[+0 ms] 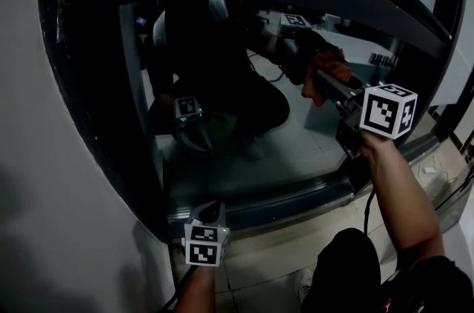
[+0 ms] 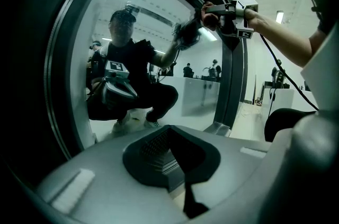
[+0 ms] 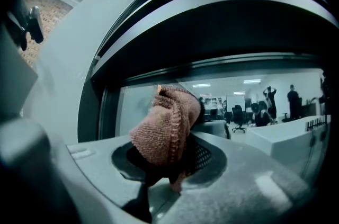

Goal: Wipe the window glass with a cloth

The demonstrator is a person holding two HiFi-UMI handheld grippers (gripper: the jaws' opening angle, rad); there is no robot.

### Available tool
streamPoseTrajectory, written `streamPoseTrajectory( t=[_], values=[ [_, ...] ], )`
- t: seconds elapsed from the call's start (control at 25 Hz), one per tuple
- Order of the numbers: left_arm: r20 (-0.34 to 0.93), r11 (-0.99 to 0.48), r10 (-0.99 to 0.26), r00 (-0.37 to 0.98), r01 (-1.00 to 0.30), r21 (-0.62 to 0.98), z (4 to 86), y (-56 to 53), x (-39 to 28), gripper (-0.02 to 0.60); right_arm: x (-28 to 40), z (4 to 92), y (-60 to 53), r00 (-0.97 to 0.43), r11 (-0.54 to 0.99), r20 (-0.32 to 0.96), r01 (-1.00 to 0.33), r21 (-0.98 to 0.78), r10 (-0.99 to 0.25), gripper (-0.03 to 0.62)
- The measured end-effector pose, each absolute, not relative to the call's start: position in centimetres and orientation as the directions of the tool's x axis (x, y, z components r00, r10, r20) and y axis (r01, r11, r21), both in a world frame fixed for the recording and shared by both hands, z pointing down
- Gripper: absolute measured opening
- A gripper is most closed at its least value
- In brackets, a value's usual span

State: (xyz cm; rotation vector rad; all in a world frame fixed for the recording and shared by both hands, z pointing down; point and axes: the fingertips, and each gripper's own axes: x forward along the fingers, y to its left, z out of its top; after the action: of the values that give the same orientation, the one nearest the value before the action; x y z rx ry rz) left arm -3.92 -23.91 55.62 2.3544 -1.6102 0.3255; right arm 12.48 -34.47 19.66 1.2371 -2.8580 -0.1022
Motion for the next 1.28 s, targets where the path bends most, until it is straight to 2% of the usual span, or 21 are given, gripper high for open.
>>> streamPoseTrajectory(
  t=[0.44,0.92,1.12,1.28],
  values=[
    [0.334,-0.346,-0.873,0.356,-0.934,0.091,55.7,-23.8,-3.7,0.017,16.4,20.0,-35.7,-0.635,0.633,0.0,-0.77,0.085,-0.772,0.115],
    [0.31,-0.334,-0.885,0.347,-0.938,0.095,54.7,-23.5,-4.3,0.017,16.4,20.0,-36.0,-0.601,0.595,-0.016,-0.795,0.114,-0.799,0.117],
    [0.305,-0.329,-0.889,0.342,-0.94,0.094,54.4,-23.1,-4.4,0.017,14.4,20.2,-34.0,-0.607,0.591,-0.048,-0.787,0.176,-0.793,0.109],
    [0.304,-0.322,-0.892,0.333,-0.943,0.09,54.3,-22.9,-4.7,0.017,8.8,21.7,-30.8,-0.707,0.694,-0.059,-0.705,0.148,-0.705,0.109]
  ],
)
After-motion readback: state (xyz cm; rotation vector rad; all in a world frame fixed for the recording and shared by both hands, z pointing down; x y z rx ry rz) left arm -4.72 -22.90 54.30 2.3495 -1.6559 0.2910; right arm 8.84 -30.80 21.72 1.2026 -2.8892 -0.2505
